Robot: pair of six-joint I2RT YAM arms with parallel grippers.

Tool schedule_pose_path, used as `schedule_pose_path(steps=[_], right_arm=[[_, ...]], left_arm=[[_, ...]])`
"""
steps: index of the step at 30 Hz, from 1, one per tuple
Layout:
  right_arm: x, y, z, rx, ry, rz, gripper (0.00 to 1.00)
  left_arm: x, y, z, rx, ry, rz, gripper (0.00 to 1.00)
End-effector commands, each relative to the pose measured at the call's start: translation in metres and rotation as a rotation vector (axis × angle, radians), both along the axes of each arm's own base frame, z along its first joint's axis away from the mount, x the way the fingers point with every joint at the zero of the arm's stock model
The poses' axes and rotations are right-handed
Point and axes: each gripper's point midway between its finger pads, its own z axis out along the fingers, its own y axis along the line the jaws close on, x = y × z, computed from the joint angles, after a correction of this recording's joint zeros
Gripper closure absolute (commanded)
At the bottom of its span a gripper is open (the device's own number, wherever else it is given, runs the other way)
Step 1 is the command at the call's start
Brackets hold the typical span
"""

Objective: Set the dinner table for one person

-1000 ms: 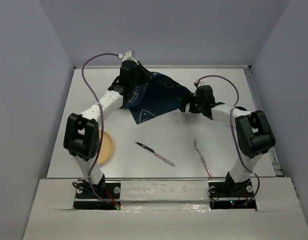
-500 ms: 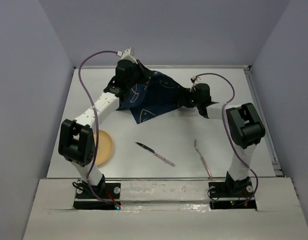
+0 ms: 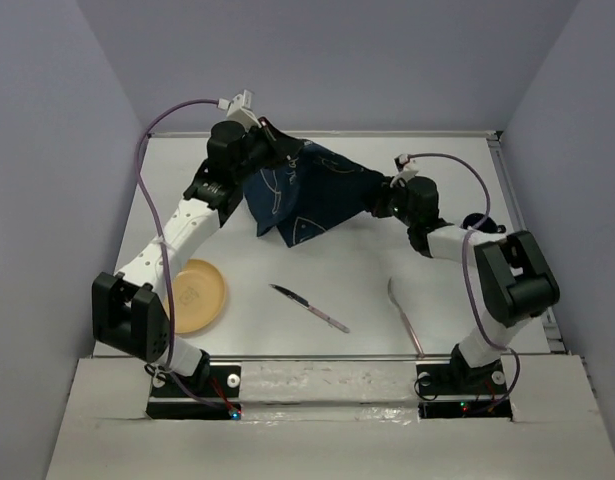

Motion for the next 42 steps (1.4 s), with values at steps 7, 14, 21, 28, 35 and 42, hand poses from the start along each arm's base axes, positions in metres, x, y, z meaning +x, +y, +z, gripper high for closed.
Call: schedule_pose_path(steps=[7,14,21,28,35,42], right_arm=[[-0.069,-0.041,0.181,-0.065,-0.225,-0.057,1.0],[-0.077,-0.043,0.181,-0.056,-0.108,0.027,1.0],[0.019,-0.073,0.122,0.048,0.127,-0.016,1.0],[0.106,-0.105,0.083,-0.026,0.26,-0.18,0.89],[0.105,-0.115,0.103,-0.091,0.216,-0.206,0.0],[0.046,-0.093,0.135,-0.125,0.12,-0.212,0.0]], left_arm=[[-0.003,0.051,0.046,-0.05,-0.112,0.089,1.0],[0.049,0.076,0.018,0.062,-0.068,0.216,1.0],[0.145,0.085,-0.03,0.232,0.015,0.319,0.43],[0.13,0.121,0.017,0.235,-0.07,0.528,0.2],[0.042,0.115,-0.132,0.293,0.148,0.502,0.33],[0.021,0.115,-0.202,0.364,0.301,0.474,0.42]])
